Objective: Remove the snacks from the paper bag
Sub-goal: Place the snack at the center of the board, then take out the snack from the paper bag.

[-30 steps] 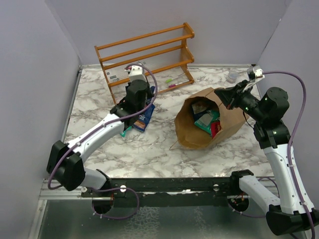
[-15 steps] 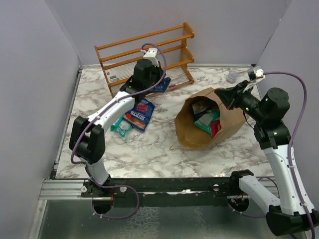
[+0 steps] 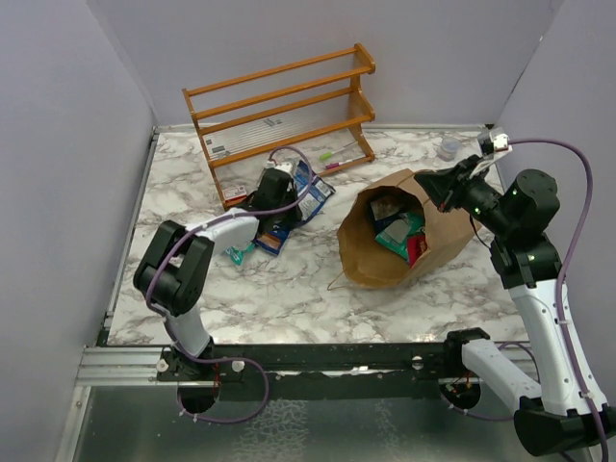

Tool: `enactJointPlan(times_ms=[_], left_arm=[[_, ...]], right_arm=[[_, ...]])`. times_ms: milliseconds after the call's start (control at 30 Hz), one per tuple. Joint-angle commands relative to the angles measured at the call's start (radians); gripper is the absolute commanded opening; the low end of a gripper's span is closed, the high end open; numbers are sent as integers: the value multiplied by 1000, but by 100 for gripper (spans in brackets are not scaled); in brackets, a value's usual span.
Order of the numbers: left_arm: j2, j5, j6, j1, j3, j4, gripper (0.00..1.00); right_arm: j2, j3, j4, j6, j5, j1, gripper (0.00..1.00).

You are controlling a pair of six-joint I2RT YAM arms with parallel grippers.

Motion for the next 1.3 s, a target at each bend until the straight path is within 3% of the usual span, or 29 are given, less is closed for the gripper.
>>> enactJointPlan(times_ms=[0,467,700,867,900,1067,1267], left_arm=[[-152,-89,-77,4,-97,43,0],[-241,21,-164,4,-314,140,1],[-388,80,-102,4,-379,140,38],[-558,120,-117,-7,-417,127,51],[-586,112,-116,-20,-418,118,57],[-713,-65,-86,-199,-402,73,58],[-662,-327,-118,-475,-372,171,56]], right_arm=[[7,6,29,1,7,2,2],[12,14,25,7,-10,2,2],[-1,21,9,2,0,2,2],[-5,-1,26,6,-3,2,2],[0,-3,30,7,-6,2,2],[8,1,34,9,-13,2,2],[4,0,34,16,-17,2,2]])
